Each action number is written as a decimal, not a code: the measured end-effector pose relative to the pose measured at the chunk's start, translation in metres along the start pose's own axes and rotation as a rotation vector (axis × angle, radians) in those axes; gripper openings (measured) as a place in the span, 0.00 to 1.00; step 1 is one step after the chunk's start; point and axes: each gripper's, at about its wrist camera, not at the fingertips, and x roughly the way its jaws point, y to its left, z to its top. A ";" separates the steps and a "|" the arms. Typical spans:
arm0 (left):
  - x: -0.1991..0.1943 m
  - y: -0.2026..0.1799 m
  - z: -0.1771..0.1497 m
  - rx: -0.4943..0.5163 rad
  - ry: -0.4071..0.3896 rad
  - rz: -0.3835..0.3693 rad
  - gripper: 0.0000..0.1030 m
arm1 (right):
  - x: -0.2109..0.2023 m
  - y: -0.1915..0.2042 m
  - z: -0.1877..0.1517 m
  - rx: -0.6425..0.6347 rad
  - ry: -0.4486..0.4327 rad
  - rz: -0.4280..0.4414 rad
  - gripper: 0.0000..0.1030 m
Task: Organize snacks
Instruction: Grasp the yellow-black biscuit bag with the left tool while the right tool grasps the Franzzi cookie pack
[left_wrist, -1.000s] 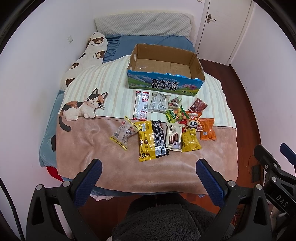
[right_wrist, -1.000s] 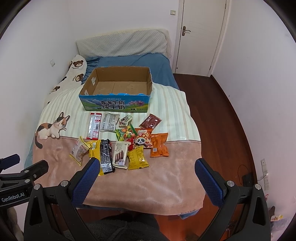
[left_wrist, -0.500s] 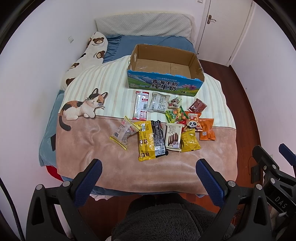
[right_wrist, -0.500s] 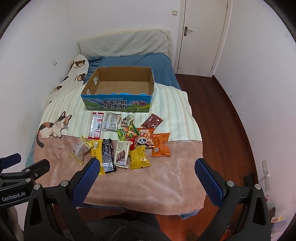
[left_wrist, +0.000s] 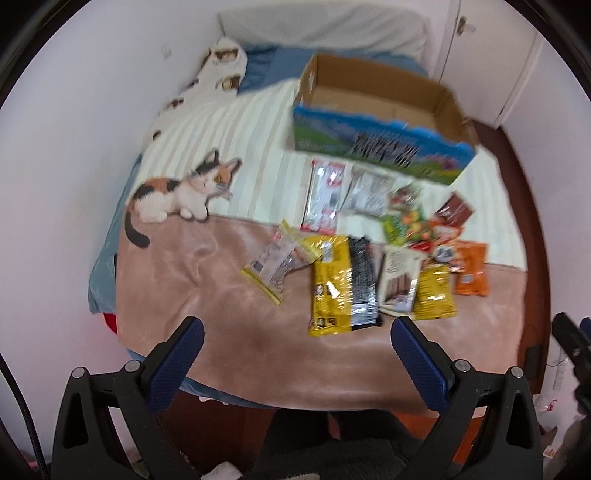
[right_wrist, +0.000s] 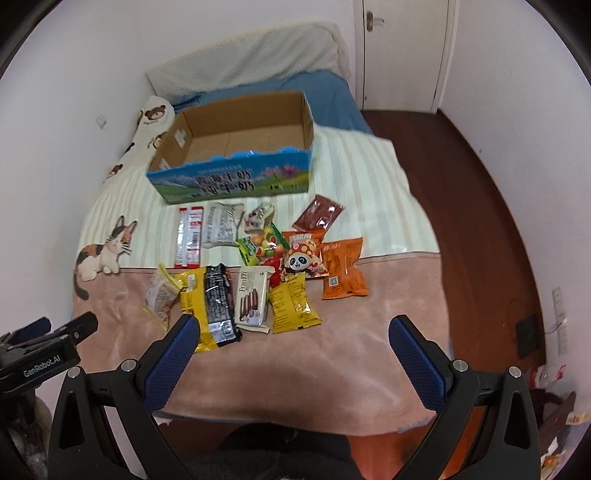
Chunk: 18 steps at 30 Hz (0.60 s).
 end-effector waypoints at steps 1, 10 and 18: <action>0.016 0.001 0.003 -0.003 0.024 0.010 1.00 | 0.016 0.001 0.004 0.005 0.019 0.010 1.00; 0.152 -0.020 0.017 -0.057 0.288 -0.100 1.00 | 0.131 0.014 0.009 -0.031 0.194 0.092 1.00; 0.230 -0.054 0.032 -0.033 0.364 -0.123 0.89 | 0.186 0.013 0.006 -0.030 0.274 0.126 0.95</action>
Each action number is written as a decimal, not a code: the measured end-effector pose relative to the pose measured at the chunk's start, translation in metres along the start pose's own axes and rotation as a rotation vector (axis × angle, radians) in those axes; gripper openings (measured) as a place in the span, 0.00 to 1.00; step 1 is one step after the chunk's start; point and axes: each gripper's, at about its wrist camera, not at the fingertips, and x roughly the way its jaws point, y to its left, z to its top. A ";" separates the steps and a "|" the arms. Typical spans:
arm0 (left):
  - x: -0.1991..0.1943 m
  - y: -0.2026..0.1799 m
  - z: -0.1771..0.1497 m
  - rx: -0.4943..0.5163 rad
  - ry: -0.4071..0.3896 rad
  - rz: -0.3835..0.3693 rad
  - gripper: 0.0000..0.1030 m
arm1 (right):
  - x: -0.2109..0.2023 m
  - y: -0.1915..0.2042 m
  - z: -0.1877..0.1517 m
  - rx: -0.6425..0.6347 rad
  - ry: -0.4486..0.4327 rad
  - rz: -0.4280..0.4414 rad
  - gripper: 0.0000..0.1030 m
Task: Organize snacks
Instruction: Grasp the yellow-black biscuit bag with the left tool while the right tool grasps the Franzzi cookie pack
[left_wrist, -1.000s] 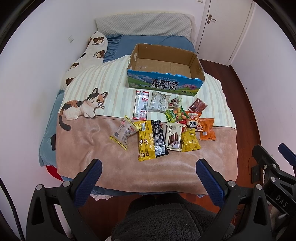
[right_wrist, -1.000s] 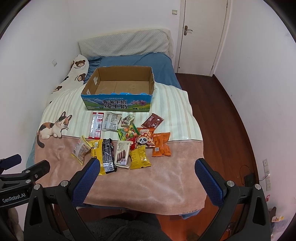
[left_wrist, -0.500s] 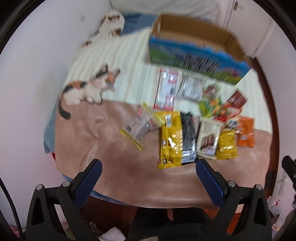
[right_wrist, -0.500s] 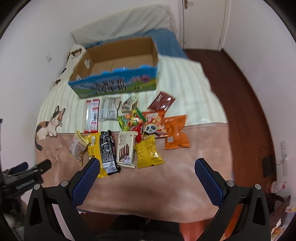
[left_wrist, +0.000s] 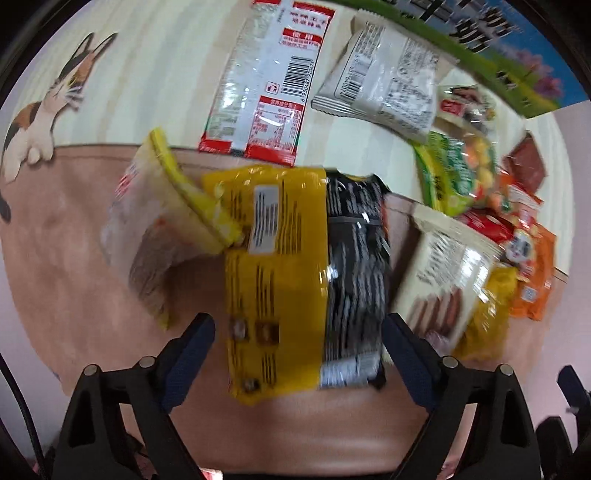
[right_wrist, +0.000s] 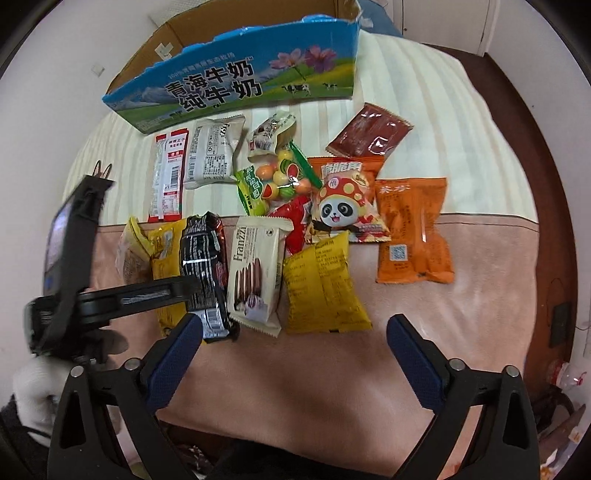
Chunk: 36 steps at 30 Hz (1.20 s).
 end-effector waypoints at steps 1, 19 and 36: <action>0.005 -0.001 0.002 0.001 -0.002 0.003 0.82 | 0.006 -0.001 0.004 0.006 0.009 0.017 0.94; 0.021 0.069 -0.009 0.011 -0.042 -0.059 0.76 | 0.100 0.038 0.016 0.104 0.115 0.003 0.84; 0.102 0.031 -0.001 0.144 -0.010 -0.030 0.86 | 0.172 0.085 0.029 0.109 0.182 -0.142 0.68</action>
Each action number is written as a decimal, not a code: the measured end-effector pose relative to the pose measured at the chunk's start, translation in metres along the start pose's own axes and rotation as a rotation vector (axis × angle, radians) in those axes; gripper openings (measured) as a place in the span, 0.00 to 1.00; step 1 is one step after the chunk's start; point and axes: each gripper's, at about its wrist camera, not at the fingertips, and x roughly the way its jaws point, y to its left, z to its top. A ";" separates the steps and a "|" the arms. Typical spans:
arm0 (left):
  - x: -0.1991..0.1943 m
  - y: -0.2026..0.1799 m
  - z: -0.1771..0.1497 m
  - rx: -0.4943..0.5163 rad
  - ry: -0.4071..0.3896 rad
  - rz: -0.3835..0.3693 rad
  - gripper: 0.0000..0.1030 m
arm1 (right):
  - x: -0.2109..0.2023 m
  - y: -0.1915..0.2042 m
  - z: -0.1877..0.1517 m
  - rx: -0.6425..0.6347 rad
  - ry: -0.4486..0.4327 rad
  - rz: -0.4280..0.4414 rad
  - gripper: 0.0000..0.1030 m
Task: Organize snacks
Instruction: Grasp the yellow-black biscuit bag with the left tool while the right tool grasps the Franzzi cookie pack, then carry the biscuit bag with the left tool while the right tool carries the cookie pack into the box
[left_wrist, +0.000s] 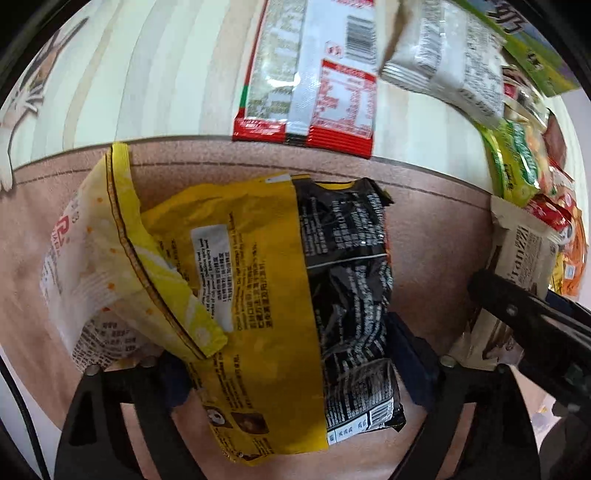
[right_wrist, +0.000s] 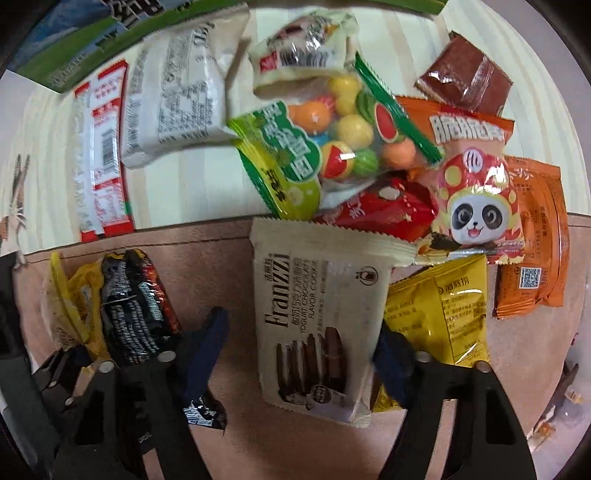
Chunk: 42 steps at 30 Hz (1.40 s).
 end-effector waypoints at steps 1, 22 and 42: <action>-0.005 -0.001 -0.003 0.006 -0.003 0.003 0.85 | 0.004 0.000 0.000 0.002 0.001 -0.003 0.65; -0.079 -0.073 -0.037 0.076 -0.116 0.035 0.83 | -0.036 -0.037 -0.039 -0.056 -0.128 0.162 0.56; 0.025 -0.075 -0.044 0.000 0.035 0.081 0.90 | 0.026 -0.020 -0.004 -0.035 0.027 0.176 0.76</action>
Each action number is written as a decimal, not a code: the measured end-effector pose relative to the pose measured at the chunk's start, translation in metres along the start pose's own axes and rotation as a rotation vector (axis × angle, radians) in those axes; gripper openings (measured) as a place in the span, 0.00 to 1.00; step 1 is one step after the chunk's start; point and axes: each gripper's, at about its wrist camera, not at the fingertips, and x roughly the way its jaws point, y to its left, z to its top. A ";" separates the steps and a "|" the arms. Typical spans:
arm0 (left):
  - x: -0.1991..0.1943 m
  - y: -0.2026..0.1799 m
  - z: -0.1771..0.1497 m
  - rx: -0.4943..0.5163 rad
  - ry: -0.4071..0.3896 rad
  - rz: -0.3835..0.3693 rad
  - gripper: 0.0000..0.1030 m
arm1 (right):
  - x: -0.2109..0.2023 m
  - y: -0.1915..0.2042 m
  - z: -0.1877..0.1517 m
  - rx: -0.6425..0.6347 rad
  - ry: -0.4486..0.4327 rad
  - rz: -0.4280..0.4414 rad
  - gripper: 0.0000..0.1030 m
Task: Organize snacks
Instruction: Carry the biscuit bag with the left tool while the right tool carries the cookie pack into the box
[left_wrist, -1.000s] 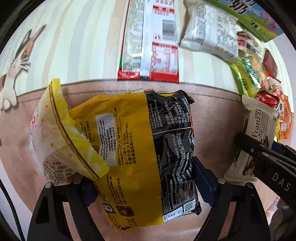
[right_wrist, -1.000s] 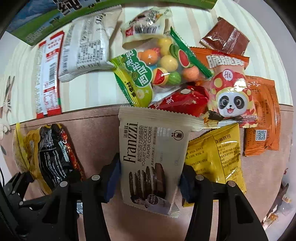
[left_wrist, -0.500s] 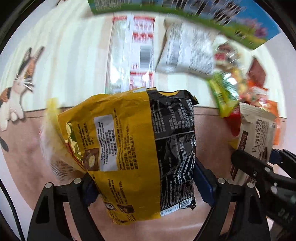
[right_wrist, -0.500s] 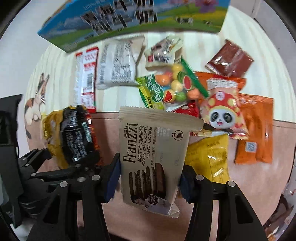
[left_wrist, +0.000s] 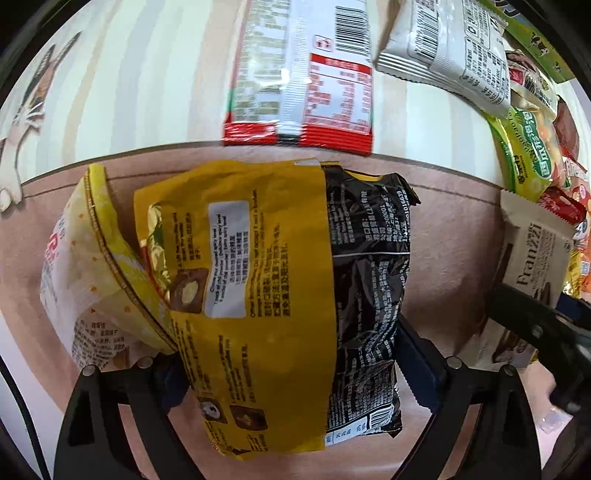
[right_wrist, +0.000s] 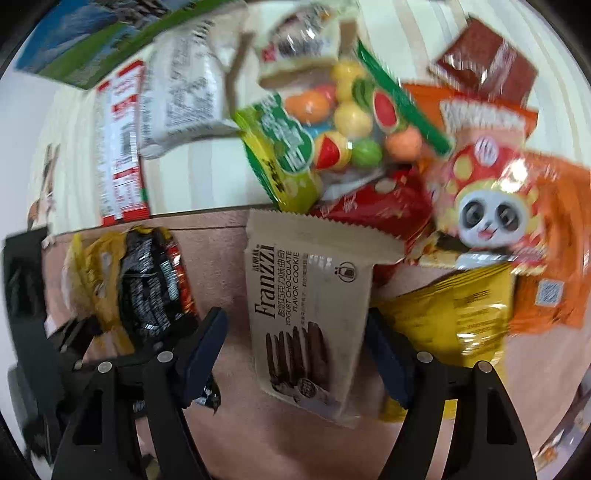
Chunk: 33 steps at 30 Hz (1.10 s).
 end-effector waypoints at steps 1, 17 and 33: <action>0.001 0.000 -0.003 -0.007 -0.004 -0.001 0.85 | 0.005 0.001 0.002 0.008 0.008 -0.011 0.75; -0.100 -0.021 -0.027 0.003 -0.154 -0.121 0.80 | -0.074 -0.021 -0.016 -0.093 -0.155 0.105 0.55; -0.238 -0.024 0.143 0.051 -0.424 -0.237 0.80 | -0.261 0.003 0.118 -0.219 -0.510 0.187 0.55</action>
